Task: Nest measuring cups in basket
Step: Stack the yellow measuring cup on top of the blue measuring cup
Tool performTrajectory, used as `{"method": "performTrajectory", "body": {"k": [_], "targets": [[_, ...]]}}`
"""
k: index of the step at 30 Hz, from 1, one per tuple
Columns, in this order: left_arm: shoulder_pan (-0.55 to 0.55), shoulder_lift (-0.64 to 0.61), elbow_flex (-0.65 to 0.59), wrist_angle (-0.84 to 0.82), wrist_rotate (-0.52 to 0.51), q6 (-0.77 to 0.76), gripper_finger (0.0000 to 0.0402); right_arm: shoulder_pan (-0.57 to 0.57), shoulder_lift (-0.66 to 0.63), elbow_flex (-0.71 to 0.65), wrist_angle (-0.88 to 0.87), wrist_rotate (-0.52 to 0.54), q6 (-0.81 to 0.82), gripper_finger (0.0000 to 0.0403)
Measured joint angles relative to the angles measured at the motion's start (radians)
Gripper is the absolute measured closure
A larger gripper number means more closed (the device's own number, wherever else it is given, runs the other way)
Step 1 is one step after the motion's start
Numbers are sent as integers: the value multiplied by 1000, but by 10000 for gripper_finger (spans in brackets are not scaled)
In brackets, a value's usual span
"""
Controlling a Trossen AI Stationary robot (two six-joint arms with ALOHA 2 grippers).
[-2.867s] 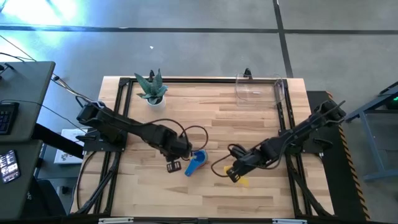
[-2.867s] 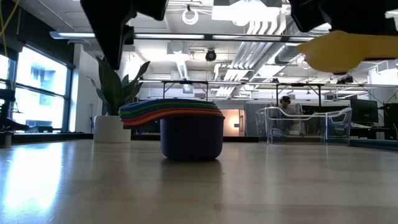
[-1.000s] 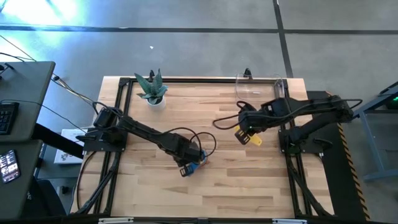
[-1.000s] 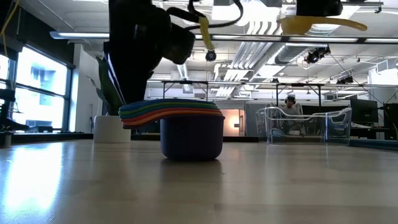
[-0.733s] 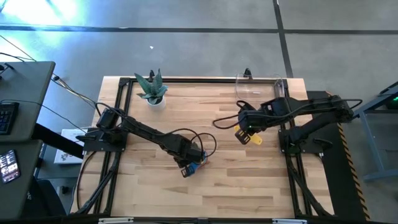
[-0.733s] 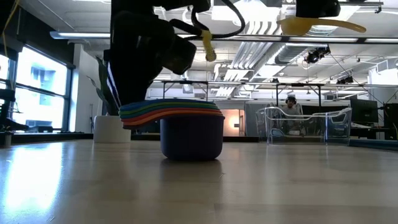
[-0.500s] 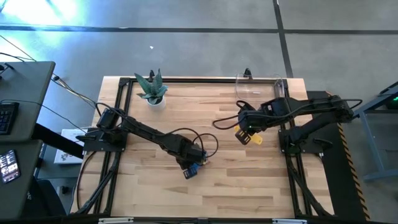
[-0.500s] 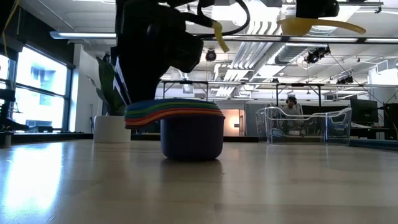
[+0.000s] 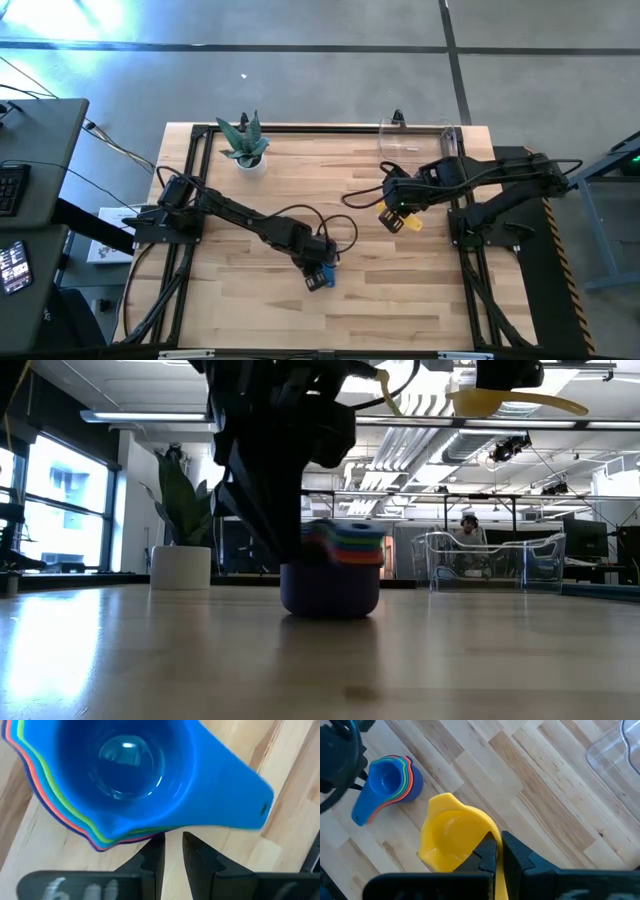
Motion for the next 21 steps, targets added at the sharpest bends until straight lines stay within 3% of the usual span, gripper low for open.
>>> {"method": "performTrajectory", "body": {"k": [3,14,21], "targets": [[0,13,3,69,8,0,344,0,0,0,0,0,1,402],[3,-37,1,-4,8,75,344,5,3,0,7,-8,146,402],[5,-150,1,-135,-105,177,344,60,30,-1,28,-4,342,402]]}}
